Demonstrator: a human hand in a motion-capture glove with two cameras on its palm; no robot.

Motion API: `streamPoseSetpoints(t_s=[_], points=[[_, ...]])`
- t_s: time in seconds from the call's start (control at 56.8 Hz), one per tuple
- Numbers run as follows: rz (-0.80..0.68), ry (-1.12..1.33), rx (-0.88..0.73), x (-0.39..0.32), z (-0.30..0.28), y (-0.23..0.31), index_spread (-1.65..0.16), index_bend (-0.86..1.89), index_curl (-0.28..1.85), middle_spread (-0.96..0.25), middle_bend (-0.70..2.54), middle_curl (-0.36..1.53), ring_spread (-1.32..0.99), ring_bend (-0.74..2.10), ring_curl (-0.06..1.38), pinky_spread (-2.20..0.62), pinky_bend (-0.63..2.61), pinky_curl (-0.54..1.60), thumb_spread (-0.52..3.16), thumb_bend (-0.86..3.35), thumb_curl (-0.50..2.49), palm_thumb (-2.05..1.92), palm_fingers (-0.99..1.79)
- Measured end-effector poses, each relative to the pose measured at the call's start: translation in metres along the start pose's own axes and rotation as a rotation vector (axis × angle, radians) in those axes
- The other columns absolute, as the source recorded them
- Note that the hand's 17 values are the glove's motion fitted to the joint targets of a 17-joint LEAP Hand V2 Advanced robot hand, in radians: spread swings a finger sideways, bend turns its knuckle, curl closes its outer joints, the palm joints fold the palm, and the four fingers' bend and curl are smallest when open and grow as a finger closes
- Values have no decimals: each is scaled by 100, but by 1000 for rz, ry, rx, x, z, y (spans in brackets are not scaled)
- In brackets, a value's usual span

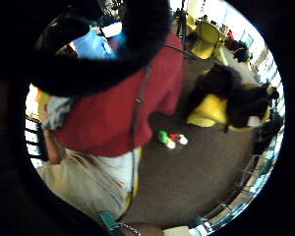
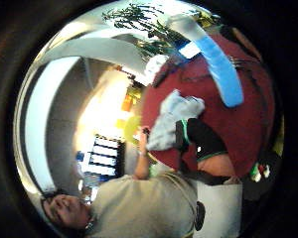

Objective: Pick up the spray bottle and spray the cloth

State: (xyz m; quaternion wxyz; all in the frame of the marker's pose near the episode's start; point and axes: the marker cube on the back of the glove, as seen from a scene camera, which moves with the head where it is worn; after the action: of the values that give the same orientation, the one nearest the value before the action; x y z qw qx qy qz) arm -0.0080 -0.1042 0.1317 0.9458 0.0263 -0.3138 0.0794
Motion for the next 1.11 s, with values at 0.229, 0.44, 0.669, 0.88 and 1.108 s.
streamPoseSetpoints(t_s=[0.229,0.44,0.669,0.88,1.108], points=[[-9,-284,165,18,31,-72,-27,12,26,4,22,37,-2,28,34,22,27,36,106,-3,44,67,51],[-21,-442,211,19,53,-110,-26,8,22,3,25,38,-4,38,37,17,29,36,94,-3,42,68,60],[-43,-480,283,18,61,-125,-24,7,18,1,31,40,-6,45,38,13,31,37,85,-3,41,70,66],[38,-500,306,17,69,-149,-24,6,16,-2,29,40,-9,52,39,7,35,38,82,-3,40,71,71],[226,-541,286,12,76,-158,-22,18,26,-6,25,40,-13,55,40,-7,35,37,84,0,43,82,119]])
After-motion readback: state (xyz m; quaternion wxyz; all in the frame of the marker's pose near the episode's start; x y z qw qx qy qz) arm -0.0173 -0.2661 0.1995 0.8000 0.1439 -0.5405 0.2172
